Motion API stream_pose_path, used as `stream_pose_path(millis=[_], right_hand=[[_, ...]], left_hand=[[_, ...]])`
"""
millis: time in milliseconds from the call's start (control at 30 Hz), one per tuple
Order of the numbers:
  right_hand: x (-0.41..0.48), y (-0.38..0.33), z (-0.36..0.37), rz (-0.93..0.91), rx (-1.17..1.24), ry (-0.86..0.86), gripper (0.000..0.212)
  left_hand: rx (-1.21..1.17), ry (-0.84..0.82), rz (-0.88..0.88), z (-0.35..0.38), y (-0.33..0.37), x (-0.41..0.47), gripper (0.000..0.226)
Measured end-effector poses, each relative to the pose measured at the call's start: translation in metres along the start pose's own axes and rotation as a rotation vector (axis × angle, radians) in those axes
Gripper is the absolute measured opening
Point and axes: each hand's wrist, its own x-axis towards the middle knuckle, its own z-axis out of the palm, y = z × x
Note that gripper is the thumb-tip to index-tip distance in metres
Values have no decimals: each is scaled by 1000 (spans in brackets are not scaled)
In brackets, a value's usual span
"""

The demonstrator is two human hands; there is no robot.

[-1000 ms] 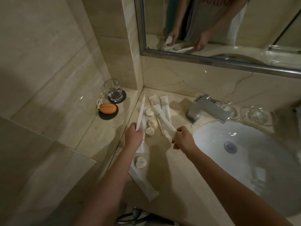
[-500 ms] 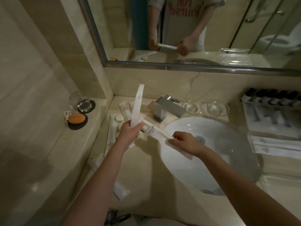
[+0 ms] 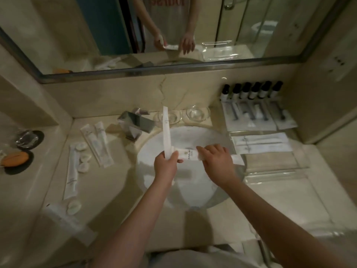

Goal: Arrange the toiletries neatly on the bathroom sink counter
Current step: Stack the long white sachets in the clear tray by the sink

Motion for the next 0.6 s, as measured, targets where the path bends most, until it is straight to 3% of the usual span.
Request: stream_pose_path(millis=[167, 300, 600], right_hand=[[-22, 59, -5, 85, -122, -13, 32], [-33, 119, -7, 162, -116, -52, 20], [-48, 211, 13, 215, -80, -229, 34]], left_hand=[[144, -145, 1, 47, -5, -7, 11], [207, -170, 22, 73, -3, -7, 12], [236, -196, 7, 98, -10, -5, 12]])
